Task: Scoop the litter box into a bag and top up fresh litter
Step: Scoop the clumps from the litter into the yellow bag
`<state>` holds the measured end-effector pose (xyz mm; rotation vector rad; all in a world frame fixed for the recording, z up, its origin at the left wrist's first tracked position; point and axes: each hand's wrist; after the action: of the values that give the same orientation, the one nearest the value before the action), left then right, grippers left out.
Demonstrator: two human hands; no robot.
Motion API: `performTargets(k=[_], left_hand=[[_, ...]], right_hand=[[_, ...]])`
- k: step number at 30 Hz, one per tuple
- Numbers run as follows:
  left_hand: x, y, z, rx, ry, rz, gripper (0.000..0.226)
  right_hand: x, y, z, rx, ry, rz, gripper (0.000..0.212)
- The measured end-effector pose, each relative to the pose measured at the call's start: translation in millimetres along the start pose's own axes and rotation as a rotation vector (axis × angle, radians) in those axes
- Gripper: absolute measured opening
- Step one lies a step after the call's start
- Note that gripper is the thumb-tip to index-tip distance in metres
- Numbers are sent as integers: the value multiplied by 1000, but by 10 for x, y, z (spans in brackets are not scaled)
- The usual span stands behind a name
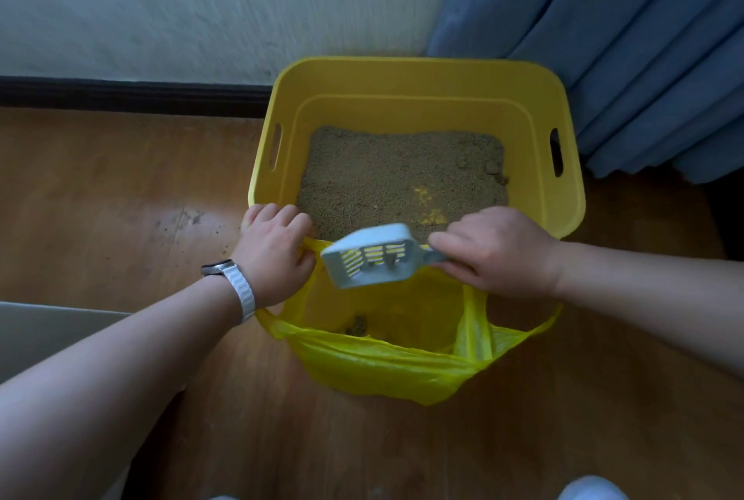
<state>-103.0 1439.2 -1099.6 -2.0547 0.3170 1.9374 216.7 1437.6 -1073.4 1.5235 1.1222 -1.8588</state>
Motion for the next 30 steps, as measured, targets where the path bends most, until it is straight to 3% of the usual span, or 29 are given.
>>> performTargets(k=[6,10,19,22,25,28,30], left_hand=[[-7,5,-15,-13,9,4,19],[-1,-1,-6,-7,3,7,25],[8,-4,3,-11,7,11,19],[15,-1,8,-3,6,11,22],[27,-9,17,-3,4,5,20],[28,-3,17,-6,6,-3,19],[14,-3,8,-4,3,-4,22]], right_hand=[[100,-34,57,-101,111,-160,10],[102,-87,37,-125,132,-195,14],[59,-32,2,-178,129,-93,13],[66,-15,18,-124,66,21,13],[0,-118,66,8,-68,198,11],[-237,-401,-17,441,-396,464,12],[-342,-513,-137,729,-630,484,18]])
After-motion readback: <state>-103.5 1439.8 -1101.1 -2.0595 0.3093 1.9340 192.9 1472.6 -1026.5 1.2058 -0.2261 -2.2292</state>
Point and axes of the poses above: each hand's wrist, its own y-axis away from the middle knuckle, its own x-axis out of the palm, z = x × y, and after that the axes turned 3 degrees about -z, right-handed
